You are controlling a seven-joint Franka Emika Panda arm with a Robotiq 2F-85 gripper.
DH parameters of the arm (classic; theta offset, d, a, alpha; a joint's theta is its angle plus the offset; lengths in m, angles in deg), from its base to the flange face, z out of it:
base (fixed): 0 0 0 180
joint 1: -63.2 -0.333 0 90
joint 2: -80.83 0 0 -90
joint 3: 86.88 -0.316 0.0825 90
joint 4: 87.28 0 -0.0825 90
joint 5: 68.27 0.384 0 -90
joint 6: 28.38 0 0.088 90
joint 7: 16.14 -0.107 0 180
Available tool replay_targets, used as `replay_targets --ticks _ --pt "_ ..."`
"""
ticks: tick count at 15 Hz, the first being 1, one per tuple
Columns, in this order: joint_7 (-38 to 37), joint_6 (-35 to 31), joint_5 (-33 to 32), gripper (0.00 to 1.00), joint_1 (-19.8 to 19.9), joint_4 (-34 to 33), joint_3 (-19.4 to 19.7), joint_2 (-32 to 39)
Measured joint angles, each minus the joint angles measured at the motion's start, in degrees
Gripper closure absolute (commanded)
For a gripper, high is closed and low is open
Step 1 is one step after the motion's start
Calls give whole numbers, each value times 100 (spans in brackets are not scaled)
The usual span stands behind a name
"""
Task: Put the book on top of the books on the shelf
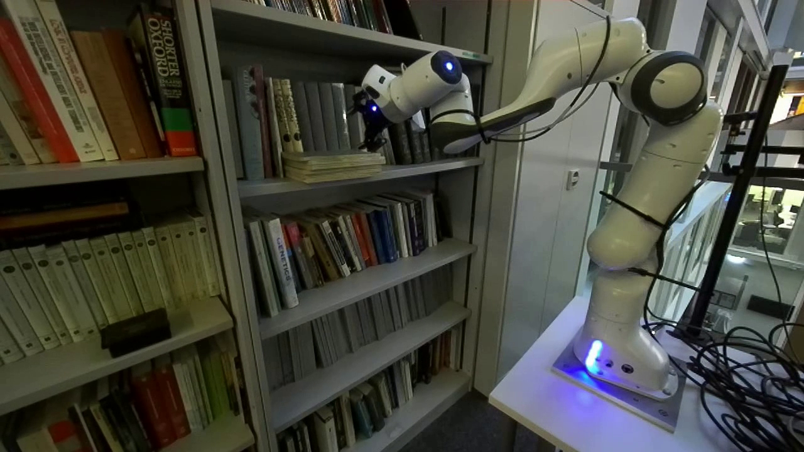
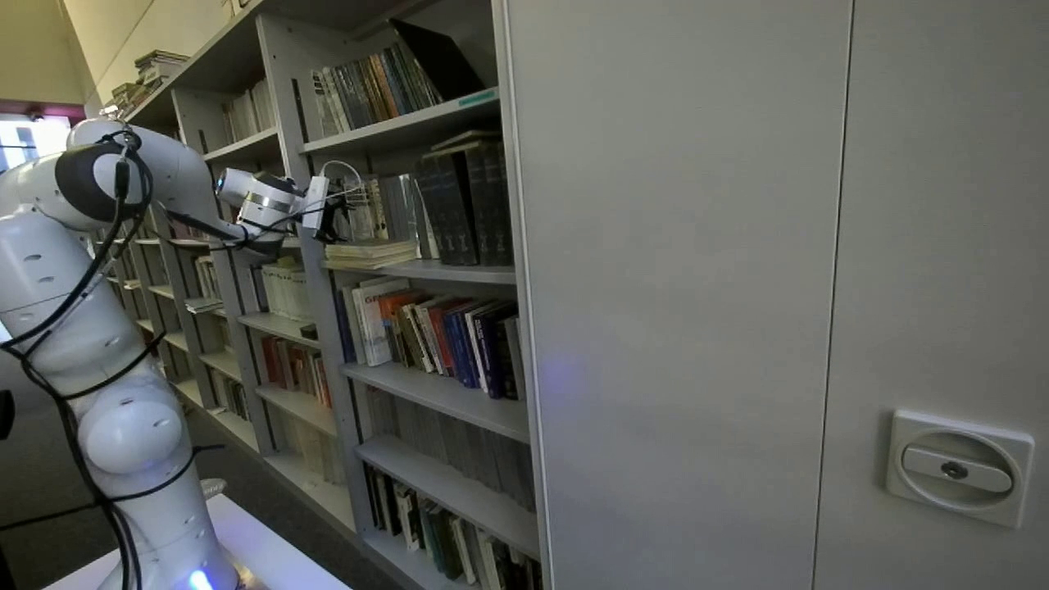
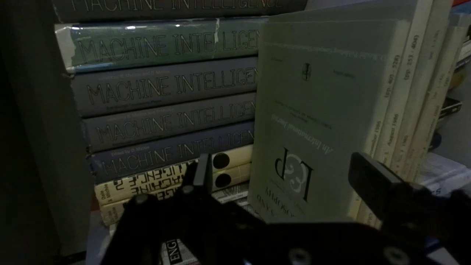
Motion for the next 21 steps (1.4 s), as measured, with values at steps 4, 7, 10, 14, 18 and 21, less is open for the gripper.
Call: replay_targets --ticks 4,7,10,14,18,21 --pt "12 9 0 0 -955 49 831 1" --pt "29 10 0 0 -1360 119 1196 1" --pt "36 10 0 0 -1579 222 1427 1" --pt "36 10 -3 0 -1697 346 1592 1" --pt "36 16 -21 0 -1707 421 1623 17" --pt "31 74 -92 0 -1707 433 1622 36"
